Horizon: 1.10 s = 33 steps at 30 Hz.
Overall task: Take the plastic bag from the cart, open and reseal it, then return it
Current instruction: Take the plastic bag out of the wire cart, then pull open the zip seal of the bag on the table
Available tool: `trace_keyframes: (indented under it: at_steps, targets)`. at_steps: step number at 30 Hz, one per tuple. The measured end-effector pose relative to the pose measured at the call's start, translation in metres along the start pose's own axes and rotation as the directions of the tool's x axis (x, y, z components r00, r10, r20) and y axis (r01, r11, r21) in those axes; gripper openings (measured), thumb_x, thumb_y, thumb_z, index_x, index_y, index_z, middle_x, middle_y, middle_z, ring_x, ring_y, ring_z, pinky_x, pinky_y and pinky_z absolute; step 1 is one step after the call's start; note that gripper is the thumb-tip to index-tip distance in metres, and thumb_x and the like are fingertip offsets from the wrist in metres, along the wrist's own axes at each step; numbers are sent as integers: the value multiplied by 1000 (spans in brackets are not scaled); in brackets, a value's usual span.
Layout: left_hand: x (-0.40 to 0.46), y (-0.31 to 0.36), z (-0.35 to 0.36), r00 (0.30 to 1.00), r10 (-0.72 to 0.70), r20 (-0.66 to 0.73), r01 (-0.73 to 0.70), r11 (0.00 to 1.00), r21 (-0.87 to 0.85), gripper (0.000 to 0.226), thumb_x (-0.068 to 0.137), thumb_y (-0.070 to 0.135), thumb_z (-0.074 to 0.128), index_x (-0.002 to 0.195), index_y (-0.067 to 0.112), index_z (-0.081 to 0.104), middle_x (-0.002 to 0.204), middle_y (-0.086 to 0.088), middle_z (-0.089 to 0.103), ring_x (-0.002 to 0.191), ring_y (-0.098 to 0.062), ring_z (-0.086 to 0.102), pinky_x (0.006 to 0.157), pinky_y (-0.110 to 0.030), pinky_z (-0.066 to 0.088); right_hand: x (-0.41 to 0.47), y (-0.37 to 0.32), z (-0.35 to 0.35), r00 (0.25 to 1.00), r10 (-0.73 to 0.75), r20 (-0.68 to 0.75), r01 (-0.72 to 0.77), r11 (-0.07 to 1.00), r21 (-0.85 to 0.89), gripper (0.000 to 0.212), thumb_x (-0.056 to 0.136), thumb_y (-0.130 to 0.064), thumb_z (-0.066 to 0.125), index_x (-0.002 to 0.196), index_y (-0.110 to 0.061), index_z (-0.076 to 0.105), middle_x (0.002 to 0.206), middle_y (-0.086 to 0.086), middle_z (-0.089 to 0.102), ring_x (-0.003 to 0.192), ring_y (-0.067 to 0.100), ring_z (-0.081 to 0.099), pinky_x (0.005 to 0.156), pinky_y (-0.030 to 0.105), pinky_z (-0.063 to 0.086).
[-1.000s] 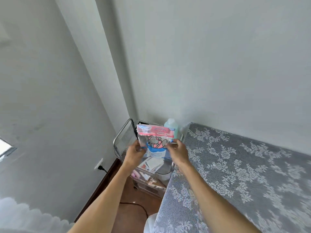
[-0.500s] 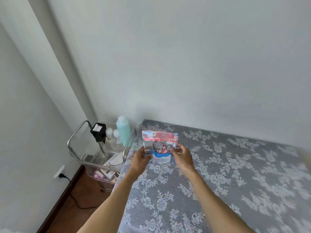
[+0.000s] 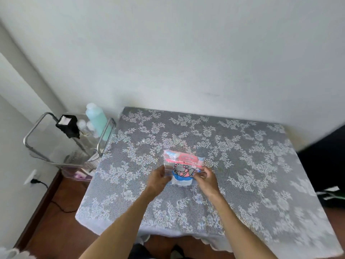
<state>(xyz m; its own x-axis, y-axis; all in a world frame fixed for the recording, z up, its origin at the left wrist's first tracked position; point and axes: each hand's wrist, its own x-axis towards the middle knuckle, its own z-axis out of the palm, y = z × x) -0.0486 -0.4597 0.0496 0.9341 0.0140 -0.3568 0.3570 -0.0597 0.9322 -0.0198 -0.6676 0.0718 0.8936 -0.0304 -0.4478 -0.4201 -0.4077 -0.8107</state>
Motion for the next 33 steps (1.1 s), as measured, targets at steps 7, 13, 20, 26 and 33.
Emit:
trace_keyframes:
  at_steps: [7,13,20,26,33]
  targets:
    - [-10,-15,12,995,28,-94,-30,999,-22,27,92,2,57,114,18,55,108,0,68,98,-12,67,69,-18,57,-8,26,3,1000,-6,19,6,1000,28,28,89,-17,68,116,-19,61,93,2,73,77,23,73,66,34,59]
    - [-11,-11,10,993,48,-107,-52,998,-36,17,94,8,58,102,22,60,102,-6,71,95,-19,71,78,-32,60,-6,18,-11,988,-8,152,-17,987,162,18,98,-26,48,109,-28,62,106,12,72,95,33,68,96,52,50]
    - [-8,-14,10,986,91,-142,-73,989,127,16,94,0,53,98,15,58,96,-6,68,94,-19,68,72,-21,59,8,10,-27,971,89,222,-141,963,230,55,96,-61,37,95,-18,72,99,7,76,104,24,61,102,44,35]
    - [-10,-12,7,990,72,-118,-58,991,117,16,94,4,56,95,19,59,98,-5,70,94,-18,68,73,-22,59,11,5,-40,940,172,294,-249,935,251,50,72,-64,66,83,-16,70,98,11,69,89,21,53,81,35,38]
    - [-10,-13,-1,974,64,-217,-9,969,248,13,94,0,52,94,8,62,95,-7,70,92,-20,70,75,-31,60,14,6,-37,903,140,406,-263,928,264,69,64,-80,63,84,-14,71,81,3,65,69,15,51,62,26,39]
